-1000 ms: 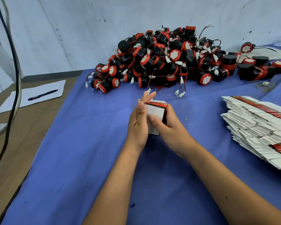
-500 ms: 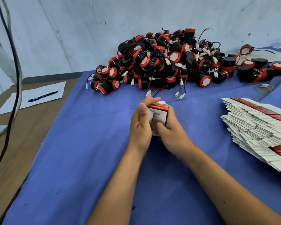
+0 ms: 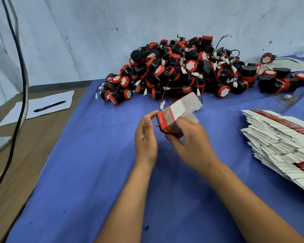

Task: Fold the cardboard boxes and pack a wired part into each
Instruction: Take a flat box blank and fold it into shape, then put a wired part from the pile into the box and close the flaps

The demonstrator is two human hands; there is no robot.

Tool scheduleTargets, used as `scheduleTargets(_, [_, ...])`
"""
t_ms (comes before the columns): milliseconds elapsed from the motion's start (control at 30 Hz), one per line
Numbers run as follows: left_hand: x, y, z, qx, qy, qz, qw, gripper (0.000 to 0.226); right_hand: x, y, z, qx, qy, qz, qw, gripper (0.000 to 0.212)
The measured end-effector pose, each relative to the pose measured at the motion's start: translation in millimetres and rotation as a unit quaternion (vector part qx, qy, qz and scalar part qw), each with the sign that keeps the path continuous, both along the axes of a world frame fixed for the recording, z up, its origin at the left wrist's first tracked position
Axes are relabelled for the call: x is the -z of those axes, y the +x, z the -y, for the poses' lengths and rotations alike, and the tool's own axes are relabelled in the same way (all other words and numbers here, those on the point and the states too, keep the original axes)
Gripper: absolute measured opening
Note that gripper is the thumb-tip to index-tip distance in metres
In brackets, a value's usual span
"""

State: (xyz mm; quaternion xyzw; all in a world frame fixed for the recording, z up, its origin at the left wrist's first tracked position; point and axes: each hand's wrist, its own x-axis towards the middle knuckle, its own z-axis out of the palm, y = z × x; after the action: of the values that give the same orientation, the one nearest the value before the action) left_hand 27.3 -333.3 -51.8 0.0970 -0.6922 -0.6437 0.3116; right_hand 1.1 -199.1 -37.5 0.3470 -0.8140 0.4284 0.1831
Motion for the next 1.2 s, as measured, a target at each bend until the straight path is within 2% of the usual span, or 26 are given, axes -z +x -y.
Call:
scheduleTargets(33, [-1.4, 0.4, -2.1, 0.024, 0.002, -0.005, 1.000, 0.042, -0.8, -0.8, 1.4, 0.029, 0.084, -0.058, 0.994, 0.016])
scheduleTargets(100, [-2.2, -0.6, -5.3, 0.060, -0.018, 0.009, 0.998, 0.047, -3.6, -3.2, 6.5, 0.016, 0.209, -0.101, 0.973, 0.017])
scheduleTargets(167, [1.4, -4.0, -6.1, 0.040, -0.058, 0.041, 0.997, 0.047, -5.8, -9.1, 9.0, -0.038, 0.262, -0.099, 0.959, 0.025])
scheduleTargets(200, [3.1, -9.0, -5.1, 0.004, -0.071, 0.056, 0.996, 0.042, -9.3, -13.9, 7.9, -0.061, 0.254, -0.073, 0.962, 0.024])
scheduleTargets(267, [6.1, -17.8, 0.3, -0.082, -0.086, 0.090, 0.989, 0.033, -13.7, -20.0, 5.5, -0.085, 0.156, -0.059, 0.982, 0.027])
scheduleTargets(333, [3.7, -32.9, 7.7, -0.148, -0.098, 0.111, 0.978, 0.034, -17.3, -33.6, 7.6, -0.028, 0.013, -0.105, 0.994, 0.023])
scheduleTargets(400, [-1.2, -52.1, 16.4, -0.179, -0.111, 0.125, 0.970, 0.034, -22.4, -62.5, 14.4, 0.060, -0.066, -0.115, 0.989, 0.017])
scheduleTargets(433, [-3.2, -61.6, 20.6, -0.186, -0.118, 0.136, 0.966, 0.035, -25.2, -81.1, 18.4, 0.096, -0.058, -0.097, 0.989, 0.016])
scheduleTargets(500, [-5.2, -82.0, 29.8, -0.202, -0.125, 0.155, 0.959, 0.035, -32.0, -125.5, 29.4, 0.133, 0.054, -0.058, 0.988, 0.015])
scheduleTargets(567, [-8.6, -102.6, 42.3, -0.234, -0.101, 0.138, 0.957, 0.024, -43.7, -169.4, 48.3, 0.147, 0.174, -0.077, 0.971, 0.032])
scheduleTargets(667, [-24.3, -137.6, 66.5, -0.276, 0.006, 0.078, 0.958, 0.016, -78.3, -227.3, 79.4, 0.179, 0.250, -0.144, 0.941, 0.082])
scheduleTargets(733, [-40.9, -168.3, 85.0, -0.239, 0.100, 0.035, 0.965, 0.017, -107.1, -265.1, 98.6, 0.174, 0.275, -0.143, 0.935, 0.111])
scheduleTargets(800, [-54.0, -196.3, 96.0, -0.165, 0.176, 0.018, 0.970, 0.021, -123.7, -299.6, 115.6, 0.151, 0.335, -0.130, 0.921, 0.126])
scheduleTargets(867, [-57.4, -218.4, 99.8, -0.112, 0.224, 0.025, 0.968, 0.023, -128.1, -329.5, 131.8, 0.122, 0.405, -0.099, 0.901, 0.125])
scheduleTargets(967, [-50.2, -234.3, 98.0, -0.058, 0.268, 0.037, 0.961, 0.020, -120.2, -347.1, 145.3, 0.122, 0.455, -0.062, 0.880, 0.099])
scheduleTargets(1033, [-42.9, -237.4, 97.5, -0.041, 0.310, 0.044, 0.949, 0.018, -115.7, -342.0, 145.4, 0.122, 0.475, -0.071, 0.869, 0.088])
scheduleTargets(1100, [-33.4, -233.5, 95.1, -0.036, 0.329, 0.048, 0.943, 0.016, -113.3, -329.4, 134.5, 0.117, 0.472, -0.071, 0.871, 0.083])
scheduleTargets(1200, [-20.2, -216.3, 84.4, -0.018, 0.336, 0.071, 0.939, 0.018, -109.8, -303.8, 99.3, 0.108, 0.444, -0.013, 0.889, 0.082])
